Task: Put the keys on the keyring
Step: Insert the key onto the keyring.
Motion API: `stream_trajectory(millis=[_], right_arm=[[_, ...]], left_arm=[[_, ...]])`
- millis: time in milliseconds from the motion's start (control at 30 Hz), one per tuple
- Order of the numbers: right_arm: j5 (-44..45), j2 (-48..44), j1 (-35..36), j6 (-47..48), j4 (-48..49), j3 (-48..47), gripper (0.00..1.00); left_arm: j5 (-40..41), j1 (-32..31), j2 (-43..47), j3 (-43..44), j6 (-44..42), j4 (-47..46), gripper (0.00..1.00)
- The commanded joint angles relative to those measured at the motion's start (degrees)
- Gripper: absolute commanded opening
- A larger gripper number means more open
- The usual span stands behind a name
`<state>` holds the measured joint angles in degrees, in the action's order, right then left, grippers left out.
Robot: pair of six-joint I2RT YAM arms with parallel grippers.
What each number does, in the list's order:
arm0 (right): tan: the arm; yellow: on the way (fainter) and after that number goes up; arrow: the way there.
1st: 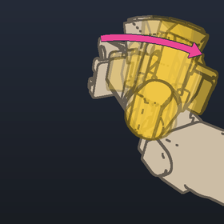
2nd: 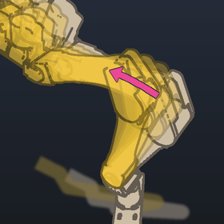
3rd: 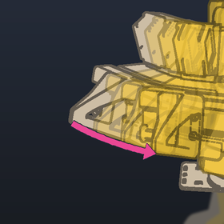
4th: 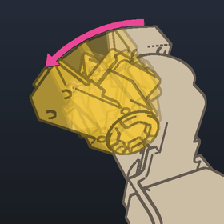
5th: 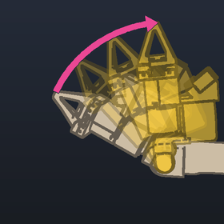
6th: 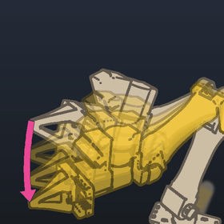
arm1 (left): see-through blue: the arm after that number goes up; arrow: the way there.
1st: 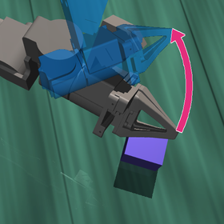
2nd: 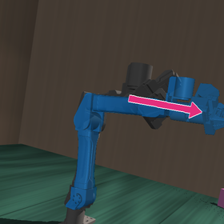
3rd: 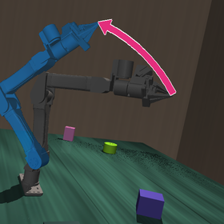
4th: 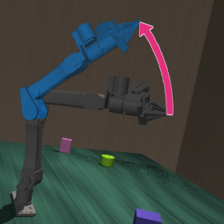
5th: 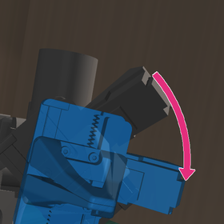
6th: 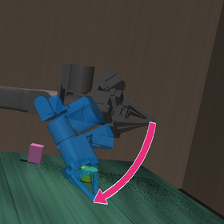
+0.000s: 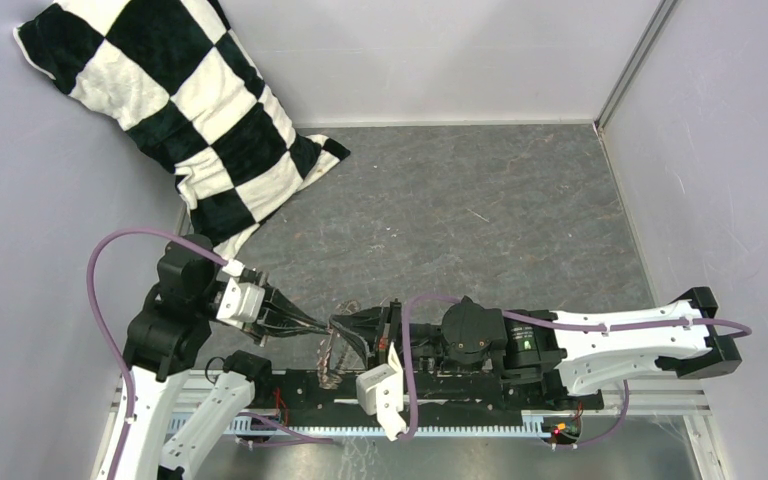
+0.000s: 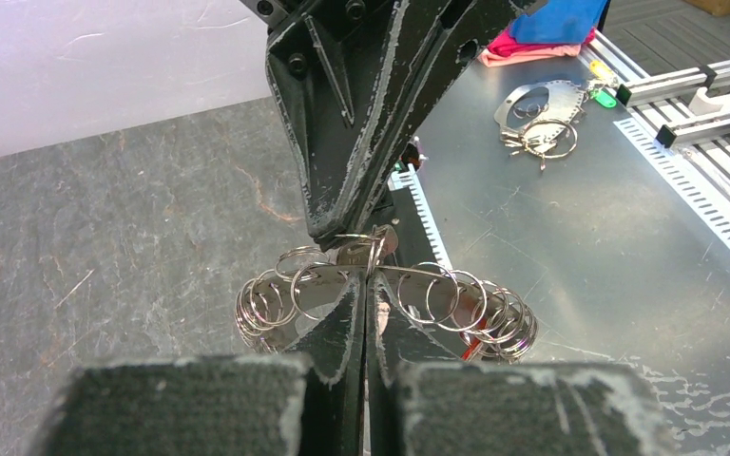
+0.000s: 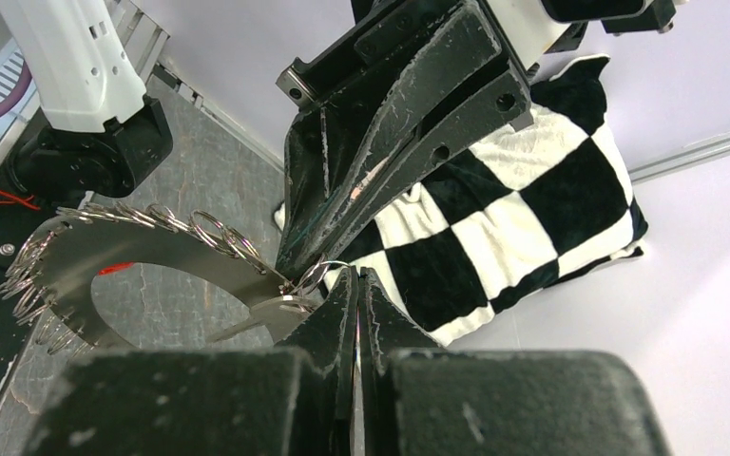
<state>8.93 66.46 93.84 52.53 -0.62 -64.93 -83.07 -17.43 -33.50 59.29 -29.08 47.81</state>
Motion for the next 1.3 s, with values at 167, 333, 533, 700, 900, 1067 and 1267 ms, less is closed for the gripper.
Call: stream_trajectory(millis=[167, 333, 533, 700, 900, 1067, 1267], right_arm=[[-4.56, 1.16, -1.53, -3.27, 3.52, -2.99, 0.01], [-5.45, 1.92, -1.56, -3.66, 3.43, -3.71, 0.01], [-4.19, 1.06, -1.55, -2.92, 6.54, -1.22, 0.01], [-3.29, 1.34, -1.57, -2.76, 6.97, -0.9, 0.06], [-3.11, 0.97, -2.58, -5.57, 6.83, -1.1, 0.41], [-3.2, 0.46, -2.91, -6.93, 5.71, -1.89, 0.49], [-5.33, -0.58, -3.92, -8.76, 3.88, -4.19, 0.52]], left_arm=[[-2.27, 0.03, 1.07, 0.63, -0.8, -1.76, 0.02], [-2.24, 0.03, 0.65, 0.96, -0.89, -1.53, 0.02], [-2.05, 0.03, 1.22, 0.51, 0.13, -1.57, 0.02], [-2.36, 0.03, 2.32, 0.37, -0.98, -1.65, 0.02], [-2.89, 0.03, 2.84, 0.22, -0.89, -1.53, 0.02], [-2.89, 0.03, 2.93, 0.21, -1.13, -1.54, 0.02], [-2.89, 0.05, 3.0, 0.04, -1.24, -1.5, 0.02]])
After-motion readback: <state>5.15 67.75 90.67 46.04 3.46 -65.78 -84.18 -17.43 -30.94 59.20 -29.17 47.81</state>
